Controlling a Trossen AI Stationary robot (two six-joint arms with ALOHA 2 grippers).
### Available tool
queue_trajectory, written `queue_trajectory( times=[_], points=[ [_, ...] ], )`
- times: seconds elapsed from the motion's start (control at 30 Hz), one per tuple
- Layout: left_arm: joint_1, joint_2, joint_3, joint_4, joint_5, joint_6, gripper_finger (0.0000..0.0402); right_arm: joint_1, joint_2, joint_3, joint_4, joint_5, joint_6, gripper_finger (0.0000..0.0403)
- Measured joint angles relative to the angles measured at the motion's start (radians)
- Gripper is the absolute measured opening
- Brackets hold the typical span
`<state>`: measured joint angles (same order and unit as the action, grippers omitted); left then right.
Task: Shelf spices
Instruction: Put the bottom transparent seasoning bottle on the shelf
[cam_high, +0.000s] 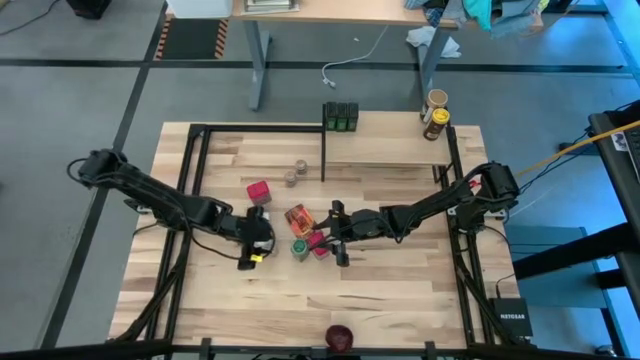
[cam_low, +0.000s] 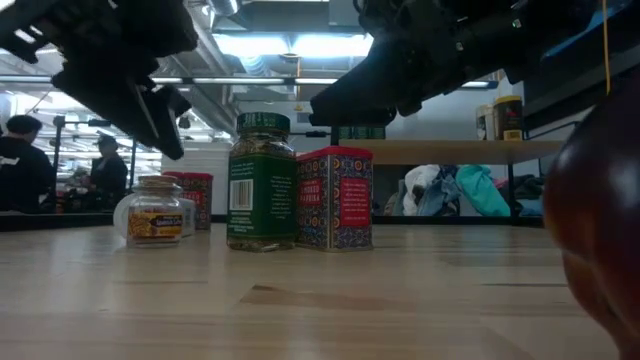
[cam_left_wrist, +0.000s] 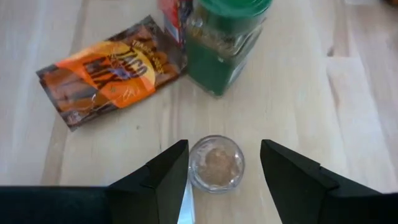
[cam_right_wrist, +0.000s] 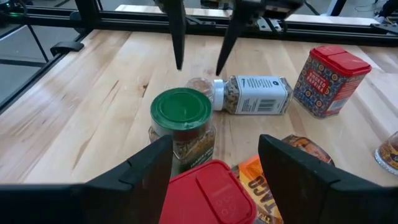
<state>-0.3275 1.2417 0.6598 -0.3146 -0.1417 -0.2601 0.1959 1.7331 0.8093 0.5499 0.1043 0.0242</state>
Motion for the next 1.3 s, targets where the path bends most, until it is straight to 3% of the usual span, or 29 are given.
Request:
queue_trajectory(
  times=[0.9, 1.07, 1.3],
  points=[
    [0.001, 0.211, 0.0, 0.097, -0.009, -0.032, 0.0192, 0.0, 0.0, 0.0, -0.013, 0.0, 0.022, 0.0243],
    [0.001, 0.215, 0.0, 0.095, -0.017, -0.031, 0.0147, 0.0, 0.0, 0.0, -0.015, 0.024, 0.023, 0.0243],
    [0.001, 0.215, -0.001, 0.092, -0.017, -0.03, 0.0041, 0.0, -0.001, 0.0, -0.024, 0.027, 0.023, 0.0243]
  ],
)
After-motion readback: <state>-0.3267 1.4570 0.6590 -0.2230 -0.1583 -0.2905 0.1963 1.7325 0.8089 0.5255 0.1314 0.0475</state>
